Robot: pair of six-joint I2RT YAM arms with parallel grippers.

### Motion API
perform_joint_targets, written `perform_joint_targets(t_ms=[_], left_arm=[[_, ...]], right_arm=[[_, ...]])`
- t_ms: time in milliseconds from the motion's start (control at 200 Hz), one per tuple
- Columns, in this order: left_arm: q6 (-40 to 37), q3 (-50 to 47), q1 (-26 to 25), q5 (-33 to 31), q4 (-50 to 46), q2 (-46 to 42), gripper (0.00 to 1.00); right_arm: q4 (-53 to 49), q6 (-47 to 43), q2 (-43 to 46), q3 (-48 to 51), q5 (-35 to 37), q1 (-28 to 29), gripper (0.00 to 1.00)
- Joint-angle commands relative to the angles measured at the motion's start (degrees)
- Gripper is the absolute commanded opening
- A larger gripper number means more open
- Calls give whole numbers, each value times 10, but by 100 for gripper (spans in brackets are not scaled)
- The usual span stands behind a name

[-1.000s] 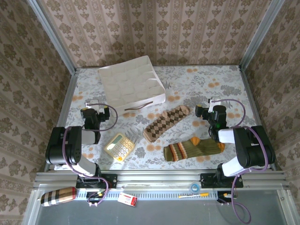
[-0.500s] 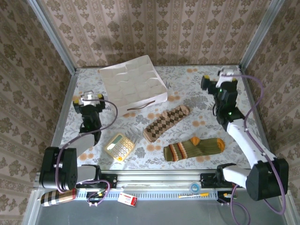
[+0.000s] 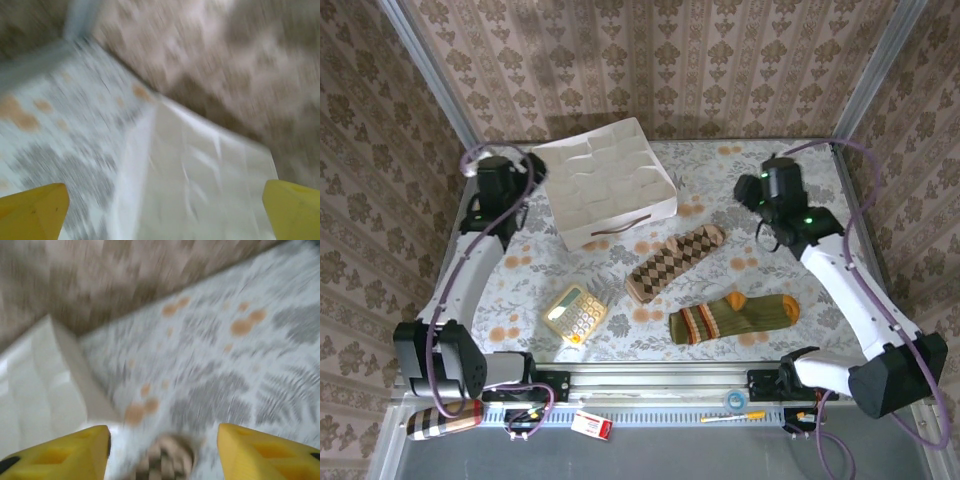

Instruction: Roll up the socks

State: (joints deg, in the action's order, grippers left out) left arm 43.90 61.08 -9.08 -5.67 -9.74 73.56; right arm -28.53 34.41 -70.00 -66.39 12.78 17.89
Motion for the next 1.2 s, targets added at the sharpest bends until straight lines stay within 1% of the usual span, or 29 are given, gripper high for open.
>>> perform_joint_targets(t_ms=[0, 40, 65, 115, 175, 195, 275, 330, 415, 495, 620, 735, 875, 940, 1075, 1150, 1185, 1195], left_arm=[[-18, 5, -102, 107, -108, 6, 79], [-31, -6, -141, 131, -102, 14, 67], [-37, -13, -164, 141, -98, 21, 58], [-41, -25, -214, 157, -87, 36, 46], [-27, -35, -249, 187, -69, 68, 29], [-20, -37, -258, 200, -60, 82, 25], [-3, -32, -288, 243, -34, 144, 17], [-4, -15, -304, 259, -31, 186, 14], [-5, 8, -323, 265, -29, 235, 12], [3, 17, -329, 271, -25, 270, 11], [24, 4, -332, 293, -7, 306, 9], [52, -19, -340, 309, -1, 315, 7], [96, -61, -342, 311, 4, 292, 4], [112, -73, -338, 317, 3, 277, 4], [152, -96, -331, 362, 39, 268, 5], [158, -101, -330, 366, 44, 255, 5], [158, -103, -329, 362, 42, 242, 6], [158, -103, -328, 360, 41, 238, 6]], right_arm=[[-88, 46, -22, 36, -59, 51, 43], [-75, 62, -36, 51, -91, 59, 38], [-65, 71, -47, 59, -107, 62, 36], [-37, 82, -68, 73, -133, 67, 33], [0, 91, -93, 83, -155, 72, 31], [8, 94, -117, 85, -161, 71, 31], [35, 99, -170, 79, -176, 72, 28], [53, 99, -205, 72, -181, 71, 27], [69, 96, -261, 52, -183, 69, 26], [75, 100, -310, 32, -195, 63, 24], [75, 91, -360, 11, -200, 59, 22], [75, 73, -399, -10, -218, 60, 22], [74, 65, -433, -31, -245, 62, 21], [76, 55, -439, -37, -258, 64, 22], [56, 2, -424, -49, -261, 73, 27], [46, -49, -381, -37, -237, 82, 30], [51, -79, -337, -18, -215, 88, 32], [51, -79, -337, -18, -215, 88, 32]])
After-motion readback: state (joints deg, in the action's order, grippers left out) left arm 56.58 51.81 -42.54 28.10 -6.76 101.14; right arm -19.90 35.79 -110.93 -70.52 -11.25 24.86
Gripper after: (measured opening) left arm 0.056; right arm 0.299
